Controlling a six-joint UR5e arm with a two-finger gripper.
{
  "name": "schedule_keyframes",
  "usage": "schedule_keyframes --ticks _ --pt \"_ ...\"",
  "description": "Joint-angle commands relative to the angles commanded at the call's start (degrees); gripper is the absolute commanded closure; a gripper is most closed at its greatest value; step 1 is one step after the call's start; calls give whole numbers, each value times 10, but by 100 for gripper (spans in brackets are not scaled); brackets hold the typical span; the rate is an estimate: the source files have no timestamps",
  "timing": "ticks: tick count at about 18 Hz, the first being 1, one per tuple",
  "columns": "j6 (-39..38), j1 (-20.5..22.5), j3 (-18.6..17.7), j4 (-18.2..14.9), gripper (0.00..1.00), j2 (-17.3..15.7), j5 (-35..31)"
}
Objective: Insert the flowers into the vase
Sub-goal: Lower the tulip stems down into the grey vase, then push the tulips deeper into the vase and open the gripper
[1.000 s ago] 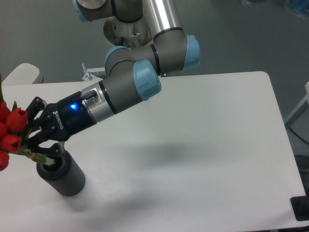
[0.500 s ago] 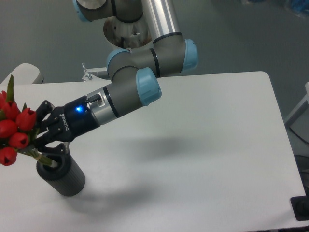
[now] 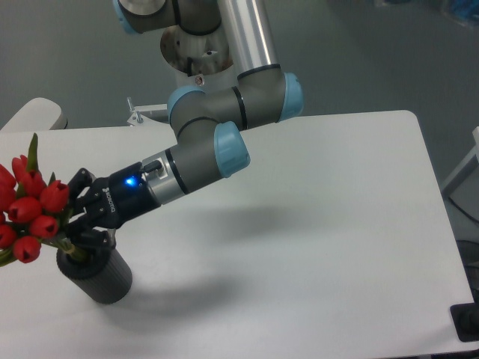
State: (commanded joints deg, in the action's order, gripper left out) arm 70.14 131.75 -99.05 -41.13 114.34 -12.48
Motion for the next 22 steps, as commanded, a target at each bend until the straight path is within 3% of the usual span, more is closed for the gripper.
schedule_keyframes --ticks 8,19,22 --pt "30 10 -17 0 69 11 -3" --pt "29 13 -27 0 58 29 -4" --pt "29 14 -31 0 38 33 -4"
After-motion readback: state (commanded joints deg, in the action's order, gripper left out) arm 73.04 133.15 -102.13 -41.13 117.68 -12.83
